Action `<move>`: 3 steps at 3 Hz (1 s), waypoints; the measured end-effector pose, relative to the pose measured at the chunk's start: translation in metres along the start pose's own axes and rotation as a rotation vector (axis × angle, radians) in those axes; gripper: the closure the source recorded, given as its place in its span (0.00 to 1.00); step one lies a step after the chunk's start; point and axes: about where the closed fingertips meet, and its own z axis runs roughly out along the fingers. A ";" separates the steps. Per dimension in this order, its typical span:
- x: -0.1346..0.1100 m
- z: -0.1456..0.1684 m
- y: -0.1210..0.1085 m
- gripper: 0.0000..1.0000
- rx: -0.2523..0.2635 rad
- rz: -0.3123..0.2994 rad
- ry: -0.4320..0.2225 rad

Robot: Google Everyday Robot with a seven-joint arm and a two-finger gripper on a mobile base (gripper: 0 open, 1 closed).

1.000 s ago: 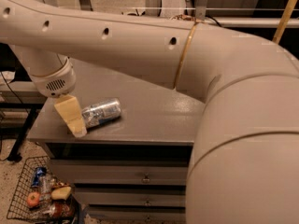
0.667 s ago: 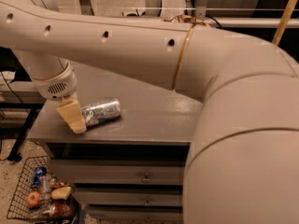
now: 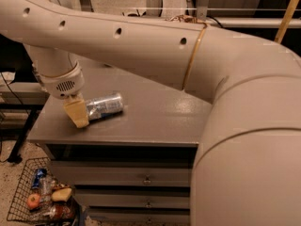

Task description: Place redbull can upright

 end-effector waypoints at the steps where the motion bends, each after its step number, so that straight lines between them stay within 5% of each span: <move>1: 0.002 -0.015 -0.004 0.99 0.009 -0.042 -0.106; 2: 0.008 -0.041 -0.009 1.00 0.047 -0.102 -0.226; 3: 0.015 -0.064 -0.016 1.00 0.097 -0.162 -0.421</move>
Offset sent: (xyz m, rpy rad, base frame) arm 0.0134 -0.0138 0.0753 0.3488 0.0931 0.1893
